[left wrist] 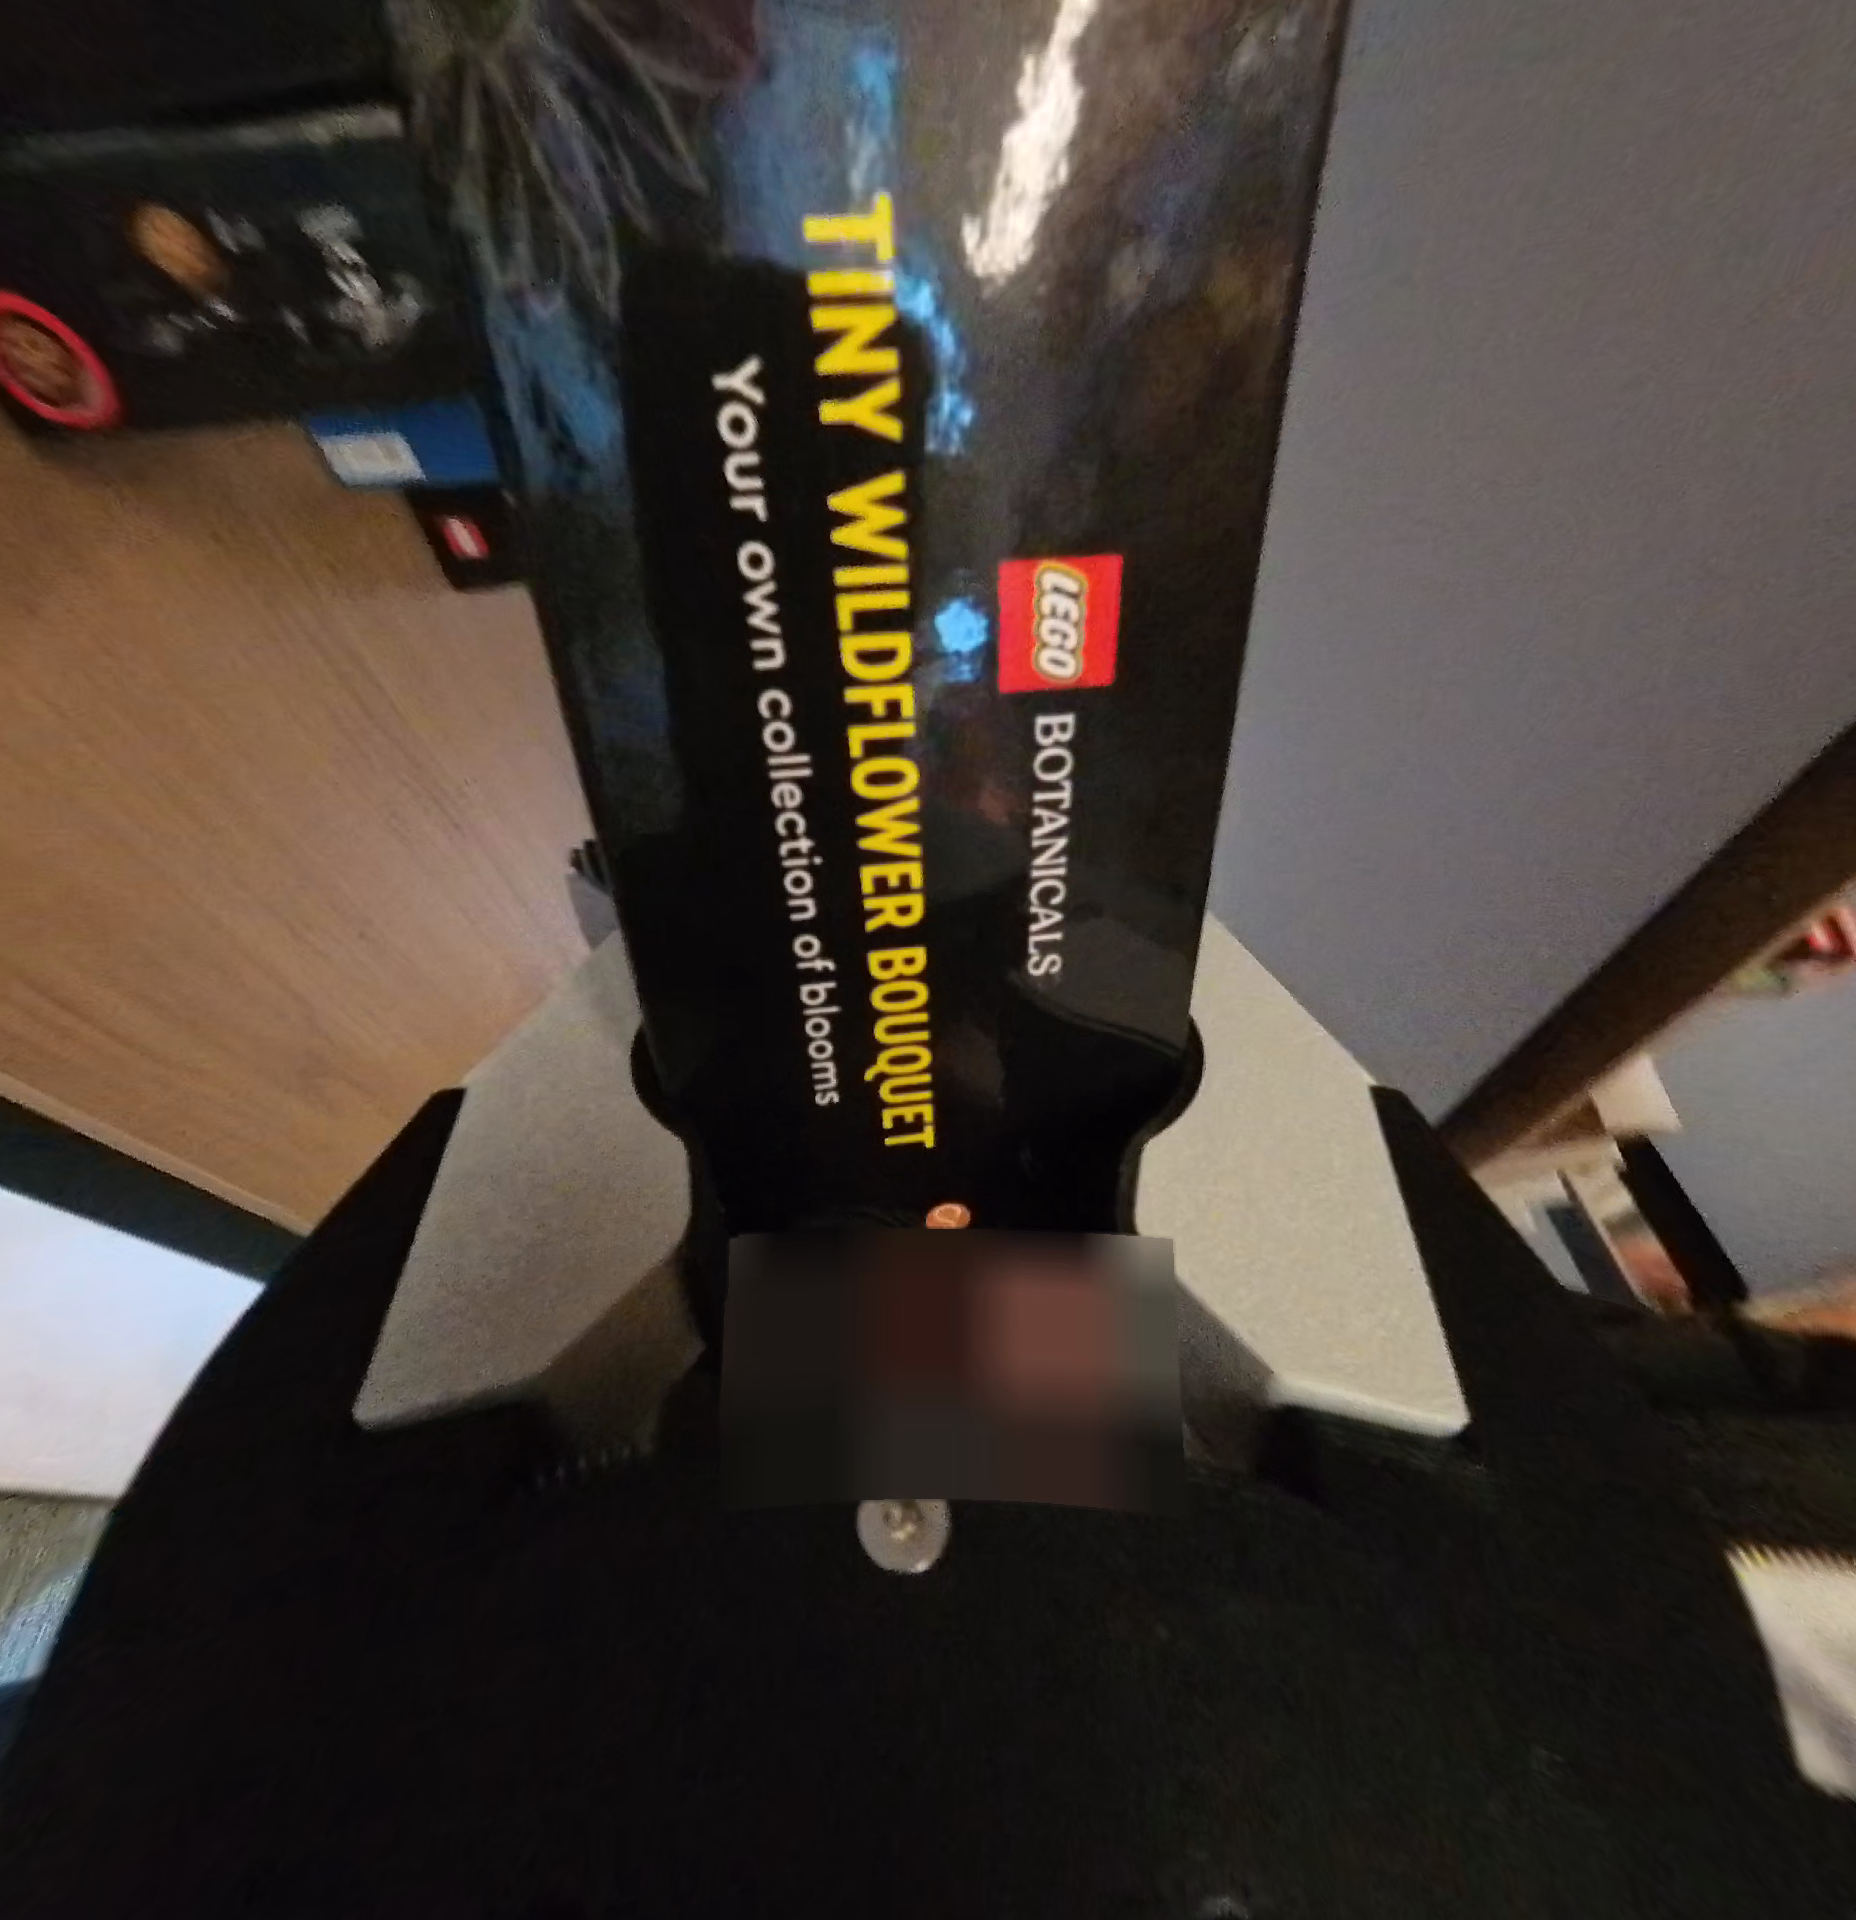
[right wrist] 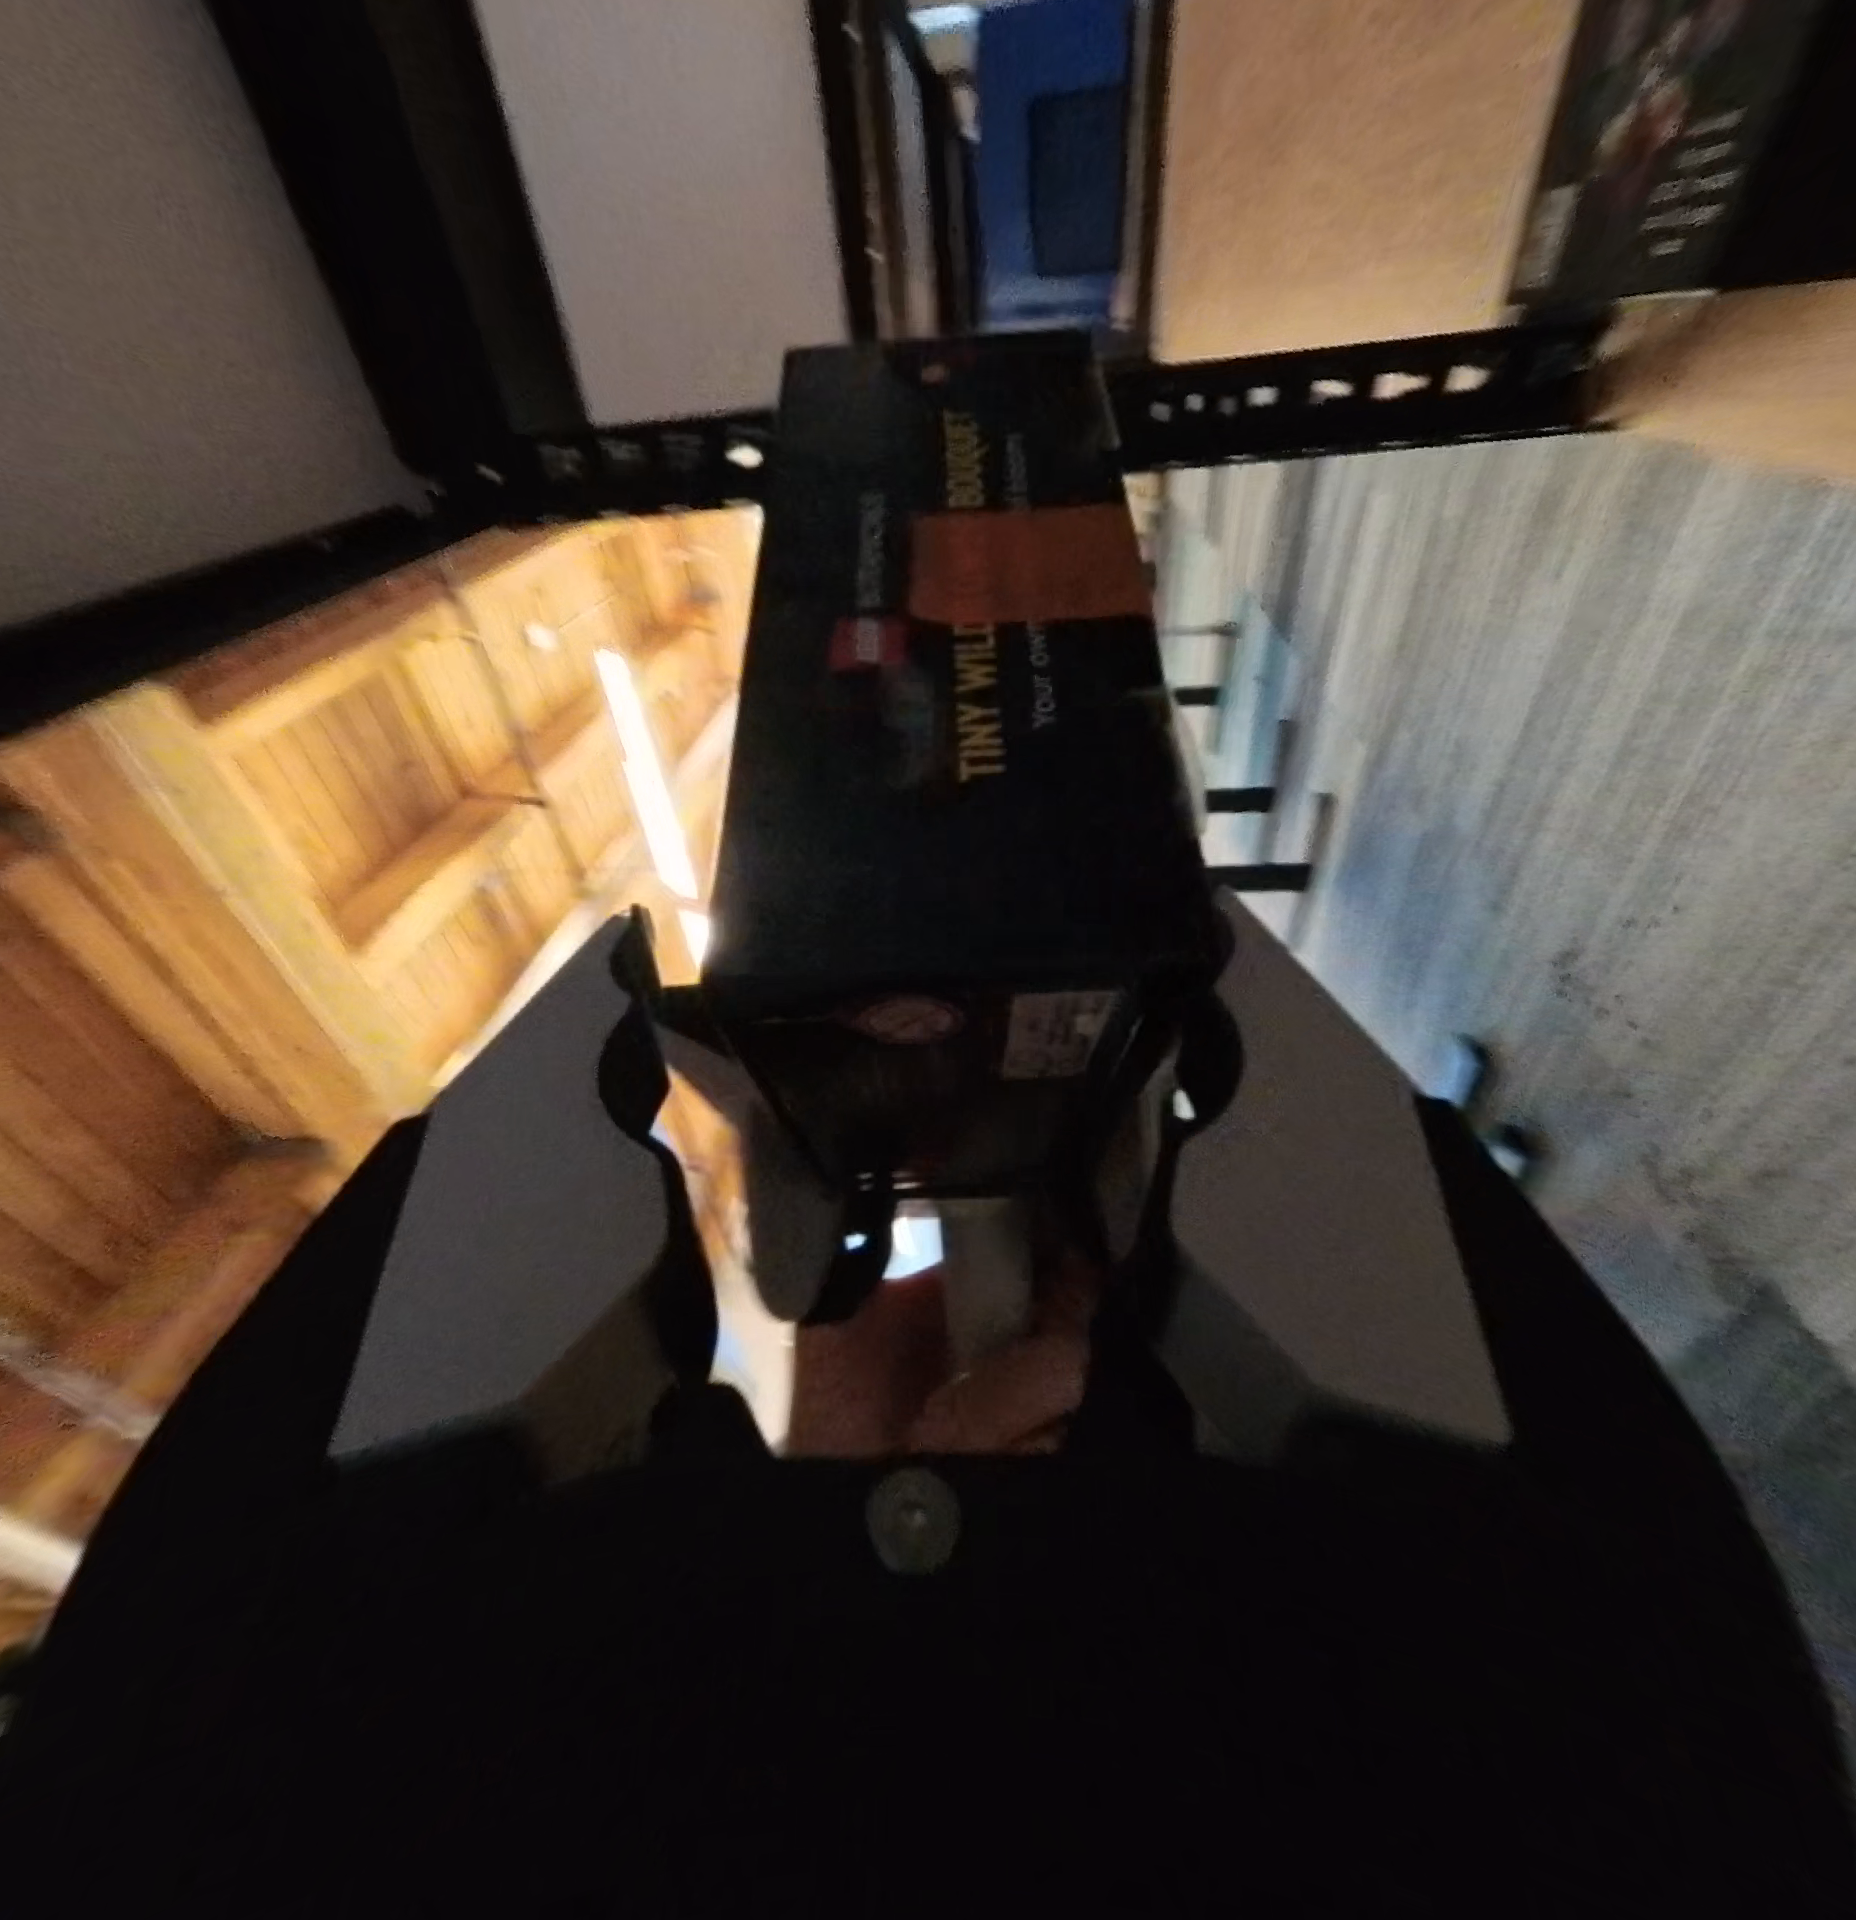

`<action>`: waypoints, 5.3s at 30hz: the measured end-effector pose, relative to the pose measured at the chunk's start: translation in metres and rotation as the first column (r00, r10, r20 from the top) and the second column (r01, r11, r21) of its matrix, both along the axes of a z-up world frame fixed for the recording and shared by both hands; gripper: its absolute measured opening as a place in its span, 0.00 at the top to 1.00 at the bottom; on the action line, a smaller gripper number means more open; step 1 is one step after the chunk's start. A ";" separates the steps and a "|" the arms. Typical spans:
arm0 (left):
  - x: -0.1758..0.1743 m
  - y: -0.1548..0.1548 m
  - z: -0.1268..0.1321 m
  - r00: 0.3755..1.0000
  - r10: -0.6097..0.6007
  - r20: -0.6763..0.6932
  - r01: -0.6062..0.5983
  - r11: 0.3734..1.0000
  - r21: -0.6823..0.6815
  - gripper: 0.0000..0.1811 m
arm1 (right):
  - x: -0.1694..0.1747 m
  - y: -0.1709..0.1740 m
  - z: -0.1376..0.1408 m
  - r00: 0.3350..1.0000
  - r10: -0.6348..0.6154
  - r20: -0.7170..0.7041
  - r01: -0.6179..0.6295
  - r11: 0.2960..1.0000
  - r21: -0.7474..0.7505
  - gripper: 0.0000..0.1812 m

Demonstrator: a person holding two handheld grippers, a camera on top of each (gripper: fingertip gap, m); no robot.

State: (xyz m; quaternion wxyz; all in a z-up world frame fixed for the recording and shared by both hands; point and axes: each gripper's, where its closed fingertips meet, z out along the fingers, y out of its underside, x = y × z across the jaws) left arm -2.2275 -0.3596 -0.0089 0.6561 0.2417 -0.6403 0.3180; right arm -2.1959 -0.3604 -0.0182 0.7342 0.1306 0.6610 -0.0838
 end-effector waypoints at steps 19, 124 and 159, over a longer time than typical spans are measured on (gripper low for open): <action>0.144 0.000 -0.041 0.996 -0.077 -0.050 0.083 0.989 0.124 0.56 | 0.053 -0.066 -0.060 0.965 -0.232 -0.127 0.241 0.968 0.067 0.57; 0.217 0.028 0.245 0.605 0.492 0.626 0.278 0.606 -0.745 0.74 | 0.006 0.068 0.311 0.683 -0.689 -0.243 -0.432 -0.113 -0.895 0.87; 0.327 0.007 0.263 0.621 0.274 0.735 0.518 0.560 -0.647 0.71 | 0.121 -0.317 0.483 -0.008 -0.995 -0.101 -0.987 0.024 -0.160 0.72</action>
